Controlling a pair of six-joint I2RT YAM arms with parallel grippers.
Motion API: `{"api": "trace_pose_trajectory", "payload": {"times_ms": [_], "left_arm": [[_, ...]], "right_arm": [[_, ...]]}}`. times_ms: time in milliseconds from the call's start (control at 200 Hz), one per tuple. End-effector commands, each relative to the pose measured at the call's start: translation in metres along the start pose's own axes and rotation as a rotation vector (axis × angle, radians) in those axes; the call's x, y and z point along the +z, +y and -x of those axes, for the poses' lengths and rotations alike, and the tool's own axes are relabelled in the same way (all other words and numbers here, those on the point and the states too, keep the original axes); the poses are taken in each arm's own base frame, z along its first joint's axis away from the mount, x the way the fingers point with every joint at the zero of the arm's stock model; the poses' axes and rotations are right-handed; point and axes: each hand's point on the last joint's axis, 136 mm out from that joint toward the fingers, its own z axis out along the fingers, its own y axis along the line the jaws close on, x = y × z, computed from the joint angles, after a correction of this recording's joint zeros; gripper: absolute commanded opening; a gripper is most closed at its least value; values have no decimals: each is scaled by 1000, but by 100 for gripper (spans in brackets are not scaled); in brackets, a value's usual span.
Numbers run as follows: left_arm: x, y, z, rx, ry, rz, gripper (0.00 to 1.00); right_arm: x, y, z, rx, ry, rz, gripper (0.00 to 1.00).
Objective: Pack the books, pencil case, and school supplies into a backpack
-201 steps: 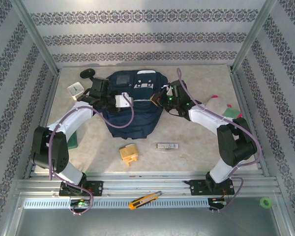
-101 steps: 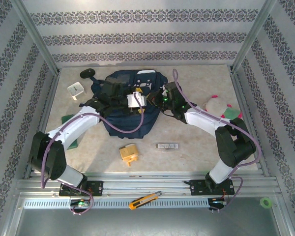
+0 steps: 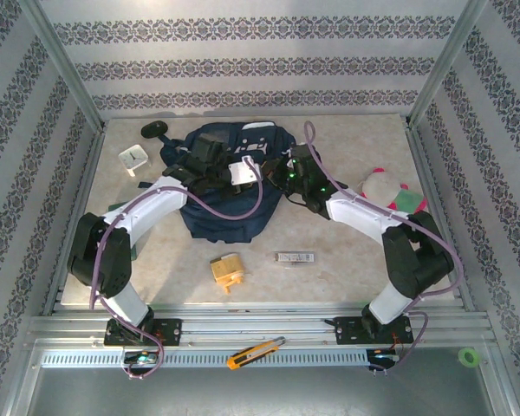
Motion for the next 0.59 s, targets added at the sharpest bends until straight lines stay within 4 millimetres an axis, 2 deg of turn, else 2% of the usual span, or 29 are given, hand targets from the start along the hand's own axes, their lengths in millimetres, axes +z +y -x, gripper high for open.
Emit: {"api": "trace_pose_trajectory", "payload": {"times_ms": [0, 60, 175, 295, 405, 470, 590], "left_arm": [[-31, 26, -2, -87, -39, 46, 0], [-42, 26, 4, -98, -103, 33, 0], [-62, 27, 18, -114, -221, 18, 0], [-78, 33, 27, -153, -347, 7, 0], [-86, 32, 32, -142, -394, -1, 0], [-88, 30, 33, -130, -405, -7, 0], [-90, 26, 33, -113, -408, -12, 0]], "right_arm": [[-45, 49, 10, -198, -70, 154, 30], [-56, 41, 15, -297, -91, 156, 41], [-69, 25, 19, -507, -64, 189, 49], [-67, 1, 32, -692, -33, 193, 49], [-60, -7, 25, -962, 71, 296, 53], [-53, -16, 22, -1094, 122, 342, 50], [-37, -32, 30, -1242, 180, 389, 47]]}}
